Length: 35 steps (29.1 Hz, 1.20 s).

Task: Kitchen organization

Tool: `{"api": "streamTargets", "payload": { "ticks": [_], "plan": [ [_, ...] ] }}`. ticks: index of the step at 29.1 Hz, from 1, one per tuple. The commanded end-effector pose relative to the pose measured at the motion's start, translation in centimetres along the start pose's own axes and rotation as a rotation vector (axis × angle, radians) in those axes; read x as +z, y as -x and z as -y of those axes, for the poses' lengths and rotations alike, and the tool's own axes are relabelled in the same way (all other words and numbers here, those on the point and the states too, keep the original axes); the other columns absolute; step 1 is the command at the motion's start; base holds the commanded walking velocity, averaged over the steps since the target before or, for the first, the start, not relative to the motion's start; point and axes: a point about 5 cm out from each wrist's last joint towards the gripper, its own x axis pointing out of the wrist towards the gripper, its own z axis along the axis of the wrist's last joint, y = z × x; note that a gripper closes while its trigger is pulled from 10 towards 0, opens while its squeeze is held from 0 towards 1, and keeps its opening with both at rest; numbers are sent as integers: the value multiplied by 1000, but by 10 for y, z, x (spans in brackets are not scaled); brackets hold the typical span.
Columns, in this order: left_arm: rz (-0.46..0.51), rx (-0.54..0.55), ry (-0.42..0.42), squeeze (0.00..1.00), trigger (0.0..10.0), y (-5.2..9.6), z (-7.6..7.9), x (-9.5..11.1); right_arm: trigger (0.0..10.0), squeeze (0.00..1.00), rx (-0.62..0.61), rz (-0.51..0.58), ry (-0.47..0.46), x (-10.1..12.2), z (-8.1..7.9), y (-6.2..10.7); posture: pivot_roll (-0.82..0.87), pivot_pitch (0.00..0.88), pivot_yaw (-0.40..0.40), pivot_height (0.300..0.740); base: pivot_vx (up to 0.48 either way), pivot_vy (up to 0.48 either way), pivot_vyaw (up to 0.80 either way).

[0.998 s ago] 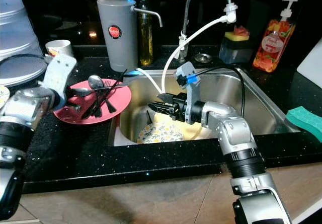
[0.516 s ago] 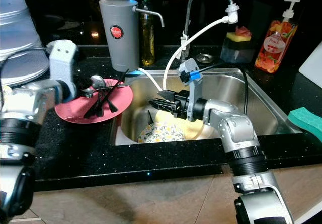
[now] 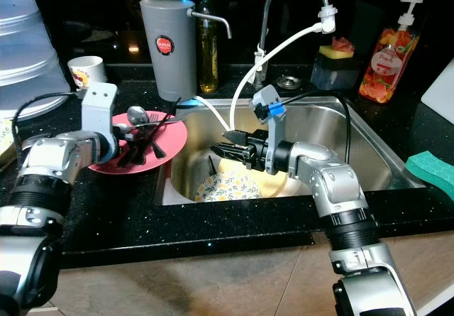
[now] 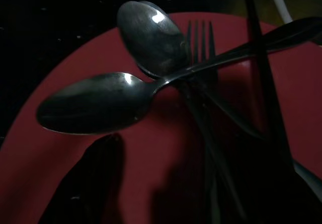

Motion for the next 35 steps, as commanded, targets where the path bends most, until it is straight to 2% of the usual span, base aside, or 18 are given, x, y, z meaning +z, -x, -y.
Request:
{"api": "streamTargets", "payload": {
  "ticks": [1, 3, 4, 5, 6, 11, 15, 22, 24, 25, 27, 28, 29, 31, 35],
  "plan": [
    [14, -41, 25, 965, 10000, -4, 7, 3, 10000, 0, 2, -2, 2, -1, -1, 1, 46, 41, -10, 740, 0, 0, 0],
    [14, -41, 25, 965, 10000, -4, 7, 3, 10000, 0, 2, -2, 2, -1, -1, 1, 46, 41, -10, 740, 0, 0, 0],
    [41, -50, -8, 0, 10000, -4, 11, 8, 10000, 0, 7, 2, 3, -1, -2, 2, 43, 35, -7, 740, 0, 0, 0],
    [41, -50, -8, 0, 10000, -4, 11, 8, 10000, 0, 7, 2, 3, -1, -2, 2, 43, 35, -7, 740, 0, 0, 0],
    [48, -45, -46, 0, 10000, -3, 13, 12, 10000, 0, 14, 6, 2, 0, -2, 3, 43, 33, -5, 740, 0, 0, 0],
    [57, 1, -129, 0, 10000, 0, 12, 20, 10000, 0, 20, 13, -2, 0, -3, 4, 44, 26, -4, 740, 0, 0, 0],
    [1, -6, -122, 0, 10000, -3, 11, 13, 10000, 0, 22, 15, -9, -1, -3, 4, 45, 20, -2, 740, 0, 0, 0],
    [-28, 4, -112, 0, 10000, -5, 9, 7, 10000, 0, 21, 16, -14, -2, -3, 4, 44, 20, 0, 740, 0, 0, 0],
    [-44, 2, -79, 0, 10000, -6, 7, 2, 10000, 0, 20, 13, -14, -2, -2, 5, 44, 20, 0, 740, 0, 0, 0],
    [-54, -10, -37, 0, 9176, -8, 7, -2, 10000, 0, 20, 11, -15, -3, -2, 5, 45, 24, 0, 740, 0, 0, 0],
    [-58, -21, -14, 0, 9176, -8, 7, -3, 10000, 0, 21, 11, -15, -2, -2, 5, 45, 24, 0, 740, 0, 0, 0],
    [-60, -26, 9, 0, 1882, -9, 7, -5, 10000, 0, 21, 11, -15, -2, -2, 5, 45, 24, 0, 740, 0, 0, 0],
    [-64, -28, 21, 0, 0, -9, 6, -6, 10000, 0, 21, 11, -15, -2, -2, 5, 45, 24, 0, 740, 0, 0, 0],
    [-71, -45, 65, 0, 0, -10, 7, -9, 10000, 0, 20, 9, -15, -2, -2, 5, 43, 27, 0, 740, 0, 0, 0],
    [-84, -36, 61, 0, 0, -10, 5, -12, 10000, 0, 21, 8, -16, -2, -1, 5, 43, 29, -2, 740, 0, 0, 0]
  ]
}}
